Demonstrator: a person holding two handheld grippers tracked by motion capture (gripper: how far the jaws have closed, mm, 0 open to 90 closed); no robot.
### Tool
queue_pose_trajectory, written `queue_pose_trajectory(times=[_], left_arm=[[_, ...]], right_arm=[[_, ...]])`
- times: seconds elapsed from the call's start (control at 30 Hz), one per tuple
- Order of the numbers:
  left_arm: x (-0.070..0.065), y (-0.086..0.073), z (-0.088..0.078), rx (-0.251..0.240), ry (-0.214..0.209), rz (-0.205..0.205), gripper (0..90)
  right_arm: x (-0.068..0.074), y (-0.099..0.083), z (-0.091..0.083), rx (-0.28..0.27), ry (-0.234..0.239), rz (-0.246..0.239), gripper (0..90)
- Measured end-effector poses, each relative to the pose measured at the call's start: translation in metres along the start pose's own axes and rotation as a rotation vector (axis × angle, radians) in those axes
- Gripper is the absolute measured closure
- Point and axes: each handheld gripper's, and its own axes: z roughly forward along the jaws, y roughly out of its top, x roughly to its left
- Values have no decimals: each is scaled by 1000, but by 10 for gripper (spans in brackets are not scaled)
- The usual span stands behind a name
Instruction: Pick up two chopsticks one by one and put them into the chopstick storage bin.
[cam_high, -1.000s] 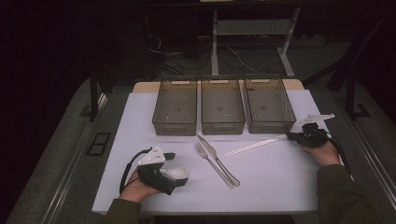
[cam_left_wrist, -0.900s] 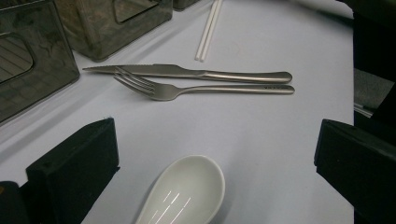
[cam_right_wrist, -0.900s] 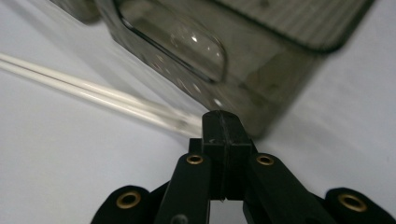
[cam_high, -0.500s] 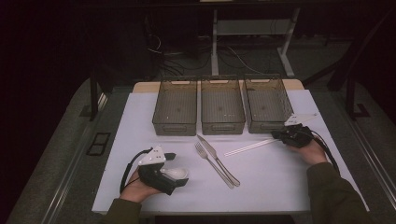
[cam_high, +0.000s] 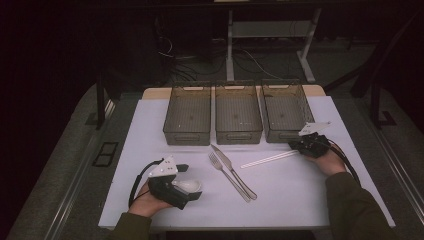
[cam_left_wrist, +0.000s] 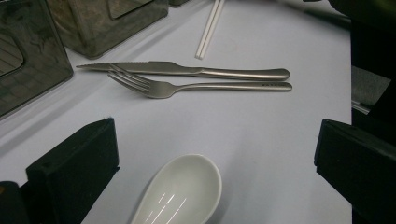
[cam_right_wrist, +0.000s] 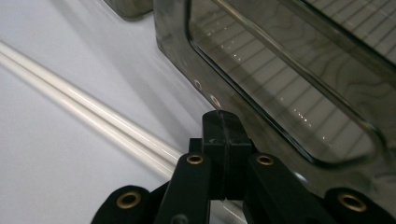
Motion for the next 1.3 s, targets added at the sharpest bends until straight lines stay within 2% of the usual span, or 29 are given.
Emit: queue_pose_trajectory(times=[0.43,0.5,0.53,0.57,0.6,0.67,0.7,0.8,0.9,0.93,1.03,1.3], left_arm=[[-1,0,1,5,-7,4,0],[-1,0,1,5,-7,4,0],[-1,0,1,4,-8,4,0],[-1,0,0,7,-8,4,0],[-1,0,0,7,-8,3,0],[-1,0,1,4,-9,3,0],[-1,0,1,5,-10,4,0],[-1,0,1,5,-10,3,0],[-1,0,1,5,-10,2,0],[-1,0,1,6,-10,2,0],[-1,0,1,9,-12,4,0],[-1,-1,1,9,-15,3,0]], right_arm=[[-5,-6,-8,10,21,27,896],[-8,-6,-16,-24,33,44,874],[-8,-6,-16,-24,33,44,874],[-9,-5,-19,-33,45,49,853],[-10,-6,-25,-45,92,58,821],[-10,-7,-27,-45,103,52,810],[-10,-8,-28,-43,127,48,796],[-8,-12,-30,-21,185,10,738],[-8,-13,-29,-16,211,-8,716],[-6,-13,-27,-6,224,-33,710],[-3,-12,-25,4,245,-53,709],[0,-13,-19,38,258,-102,708]])
